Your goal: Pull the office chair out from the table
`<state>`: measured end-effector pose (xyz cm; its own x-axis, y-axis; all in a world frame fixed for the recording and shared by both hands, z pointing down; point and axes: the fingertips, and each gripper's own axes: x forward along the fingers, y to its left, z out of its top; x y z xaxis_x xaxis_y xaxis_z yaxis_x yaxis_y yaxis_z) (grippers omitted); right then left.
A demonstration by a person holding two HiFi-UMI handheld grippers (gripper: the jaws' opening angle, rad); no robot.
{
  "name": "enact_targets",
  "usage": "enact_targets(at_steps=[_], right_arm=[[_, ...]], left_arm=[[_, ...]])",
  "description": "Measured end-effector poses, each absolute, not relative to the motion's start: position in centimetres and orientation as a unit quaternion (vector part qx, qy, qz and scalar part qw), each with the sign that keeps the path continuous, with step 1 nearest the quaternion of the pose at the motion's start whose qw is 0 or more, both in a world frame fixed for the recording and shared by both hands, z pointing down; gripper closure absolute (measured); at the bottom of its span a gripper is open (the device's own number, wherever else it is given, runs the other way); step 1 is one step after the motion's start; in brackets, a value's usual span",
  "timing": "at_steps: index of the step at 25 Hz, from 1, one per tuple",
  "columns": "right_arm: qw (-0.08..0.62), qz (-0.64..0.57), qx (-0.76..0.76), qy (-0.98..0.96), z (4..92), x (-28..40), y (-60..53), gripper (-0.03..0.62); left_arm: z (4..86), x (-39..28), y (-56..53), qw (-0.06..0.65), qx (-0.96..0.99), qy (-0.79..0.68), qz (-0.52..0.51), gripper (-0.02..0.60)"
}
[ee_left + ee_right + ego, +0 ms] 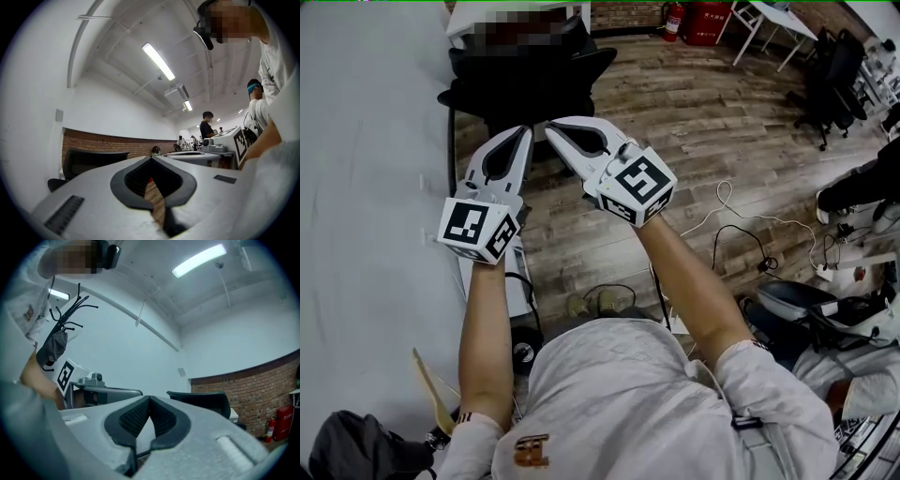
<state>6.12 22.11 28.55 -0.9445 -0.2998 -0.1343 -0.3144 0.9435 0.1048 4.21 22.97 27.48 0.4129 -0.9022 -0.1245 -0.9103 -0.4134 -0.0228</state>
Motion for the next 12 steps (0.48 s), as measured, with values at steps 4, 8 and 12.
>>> enact_targets(at_steps=[4,8,12], right_arm=[[0.056,0.061,-0.158,0.984,28.66,5.94,22.53,0.592],[0.06,0.05,-0.163,0.983,28.78,6.24,22.53,0.594],[0.059,0.047,-0.166,0.983,29.09,6.67,22.45,0.594]], left_arm=[[27.56,4.31,23.38,0.055,-0.845,0.53,0.045,0.581],[27.71,4.33,23.6,0.055,-0.846,0.528,0.048,0.581],[28.03,4.57,23.69,0.047,-0.847,0.528,0.049,0.581]])
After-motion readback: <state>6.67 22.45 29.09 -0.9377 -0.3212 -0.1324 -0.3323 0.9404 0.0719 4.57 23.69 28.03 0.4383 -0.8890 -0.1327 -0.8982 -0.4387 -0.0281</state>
